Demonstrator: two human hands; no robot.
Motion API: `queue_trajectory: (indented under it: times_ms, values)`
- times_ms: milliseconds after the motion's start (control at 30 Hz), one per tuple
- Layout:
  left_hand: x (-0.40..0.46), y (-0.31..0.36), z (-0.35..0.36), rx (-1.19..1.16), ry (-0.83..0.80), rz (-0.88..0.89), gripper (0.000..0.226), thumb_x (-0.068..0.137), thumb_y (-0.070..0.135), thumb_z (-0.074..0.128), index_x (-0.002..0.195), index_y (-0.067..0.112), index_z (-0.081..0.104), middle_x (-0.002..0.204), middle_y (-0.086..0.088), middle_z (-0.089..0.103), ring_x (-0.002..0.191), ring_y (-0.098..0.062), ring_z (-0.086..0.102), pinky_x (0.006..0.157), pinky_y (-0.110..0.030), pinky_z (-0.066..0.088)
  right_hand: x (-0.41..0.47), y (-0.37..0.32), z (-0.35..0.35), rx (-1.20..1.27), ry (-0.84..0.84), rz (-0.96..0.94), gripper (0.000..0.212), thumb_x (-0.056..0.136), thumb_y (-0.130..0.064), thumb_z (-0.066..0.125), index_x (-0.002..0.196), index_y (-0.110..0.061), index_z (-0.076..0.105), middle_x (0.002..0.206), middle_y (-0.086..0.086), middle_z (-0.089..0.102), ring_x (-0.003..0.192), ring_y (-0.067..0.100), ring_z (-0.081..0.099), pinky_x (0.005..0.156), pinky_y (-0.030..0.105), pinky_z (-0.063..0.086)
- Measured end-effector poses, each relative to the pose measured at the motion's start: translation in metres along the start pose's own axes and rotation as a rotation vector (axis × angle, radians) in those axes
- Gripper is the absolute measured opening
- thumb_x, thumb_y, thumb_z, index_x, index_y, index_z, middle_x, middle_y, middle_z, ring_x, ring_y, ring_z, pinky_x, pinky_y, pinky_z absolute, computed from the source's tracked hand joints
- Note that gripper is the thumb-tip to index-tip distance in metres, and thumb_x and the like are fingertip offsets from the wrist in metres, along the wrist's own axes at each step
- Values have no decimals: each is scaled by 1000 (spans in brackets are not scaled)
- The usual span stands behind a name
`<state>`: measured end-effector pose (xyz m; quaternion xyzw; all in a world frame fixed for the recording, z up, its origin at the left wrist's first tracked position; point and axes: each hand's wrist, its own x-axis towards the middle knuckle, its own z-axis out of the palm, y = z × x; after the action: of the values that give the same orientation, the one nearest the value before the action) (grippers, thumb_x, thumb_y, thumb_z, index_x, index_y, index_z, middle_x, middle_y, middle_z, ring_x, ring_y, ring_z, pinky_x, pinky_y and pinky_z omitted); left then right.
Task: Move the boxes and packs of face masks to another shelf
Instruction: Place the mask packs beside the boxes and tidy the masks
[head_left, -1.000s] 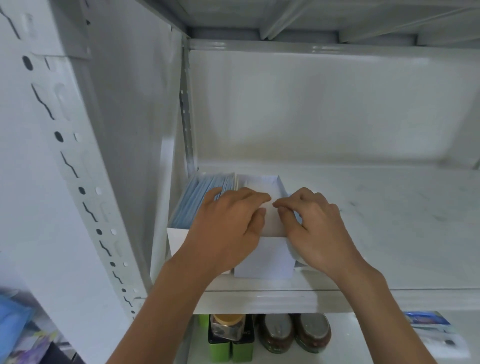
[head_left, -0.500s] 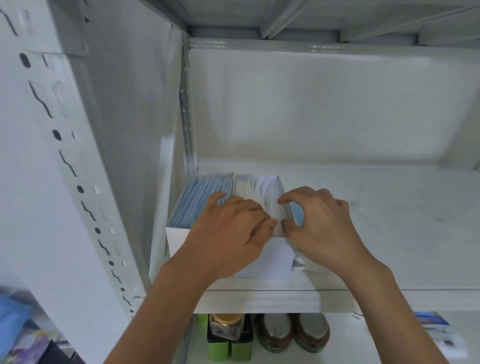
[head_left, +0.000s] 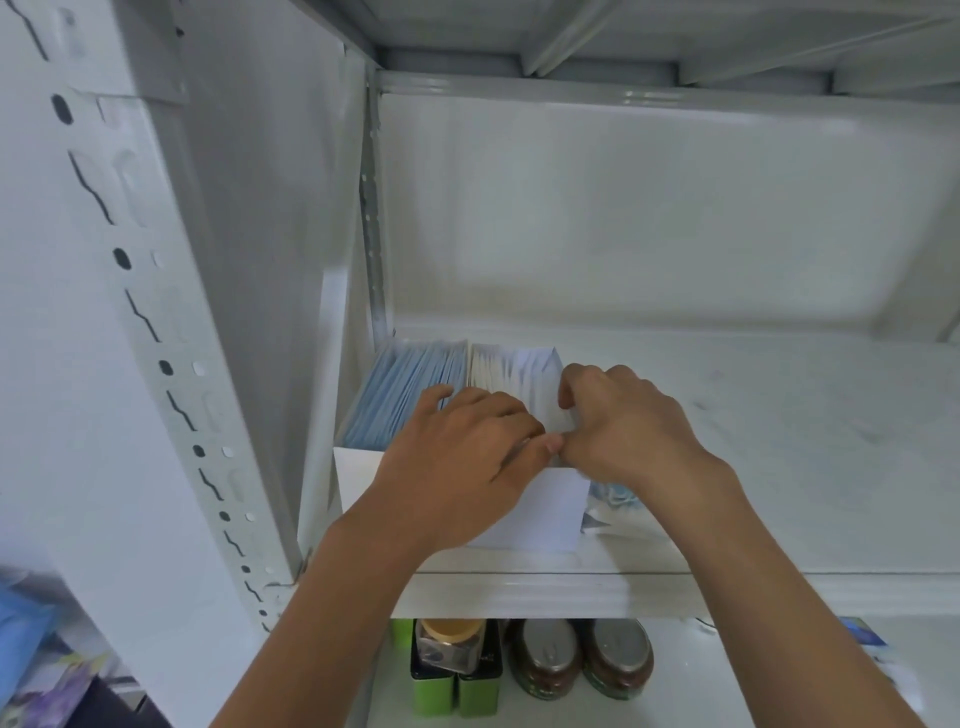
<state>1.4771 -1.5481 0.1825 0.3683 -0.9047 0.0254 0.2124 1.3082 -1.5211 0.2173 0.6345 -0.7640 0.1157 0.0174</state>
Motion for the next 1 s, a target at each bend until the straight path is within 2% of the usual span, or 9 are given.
queue_trajectory:
  times_ms: [133, 200, 233, 300, 400, 500, 633, 900, 1000]
  values:
    - [0, -1, 1, 7, 1, -8, 60, 101, 57, 11, 111, 37, 66, 117, 17, 67, 117, -10, 57, 111, -45, 33, -6, -3, 3, -93, 152, 3, 39, 78, -38, 71, 112, -23, 56, 89, -1, 45, 78, 26, 45, 64, 32, 36]
    - [0, -1, 2, 12, -3, -9, 61, 101, 58, 11, 112, 37, 67, 118, 17, 67, 118, -9, 56, 111, -45, 33, -7, -5, 2, -140, 177, -4, 27, 80, -38, 68, 99, -22, 58, 88, -1, 48, 76, 26, 44, 61, 31, 33]
    - [0, -1, 2, 12, -5, -8, 58, 102, 57, 13, 111, 38, 67, 117, 17, 67, 117, -9, 56, 111, -45, 33, -8, -6, 1, -142, 167, -16, 24, 81, -40, 68, 86, -20, 54, 88, -2, 51, 75, 26, 44, 59, 30, 31]
    - [0, -2, 2, 9, -1, -7, 51, 105, 55, 19, 109, 37, 67, 115, 17, 68, 116, -10, 57, 110, -45, 33, -7, -7, -1, -134, 106, -38, 38, 82, -46, 68, 72, -19, 42, 87, -3, 47, 80, 25, 45, 60, 30, 30]
    - [-1, -2, 3, 8, 14, -12, 47, 106, 53, 24, 107, 36, 68, 113, 17, 68, 114, -10, 58, 110, -44, 34, -4, -10, -3, -156, 3, -55, 37, 86, -48, 65, 76, -19, 43, 97, -1, 39, 97, 24, 43, 70, 34, 35]
    - [-2, -3, 3, 12, 14, -12, 51, 104, 55, 21, 109, 36, 68, 116, 16, 68, 115, -9, 57, 110, -43, 35, -2, -10, -2, -122, -82, -50, 40, 85, -47, 64, 70, -21, 37, 100, 2, 37, 96, 22, 36, 73, 34, 35]
    - [-3, -2, 1, 10, 31, -2, 57, 102, 52, 17, 107, 34, 70, 115, 15, 69, 113, -10, 59, 107, -41, 37, 2, -7, 2, 12, -115, -26, 40, 80, -42, 72, 67, -20, 41, 98, 2, 40, 100, 24, 40, 75, 33, 37]
    - [-4, -3, 2, -2, 53, 13, 49, 103, 43, 26, 108, 30, 72, 114, 11, 72, 108, -14, 63, 102, -41, 42, 4, -9, -1, 7, -91, 10, 38, 73, -33, 74, 61, -17, 42, 73, -1, 41, 78, 22, 42, 69, 32, 33]
    - [-4, -3, 0, -40, 77, 25, 47, 104, 41, 26, 111, 29, 70, 115, 11, 70, 106, -12, 63, 101, -39, 42, 1, -9, -4, 117, 12, 26, 44, 65, -27, 74, 51, -16, 35, 59, 0, 33, 61, 21, 35, 55, 28, 25]
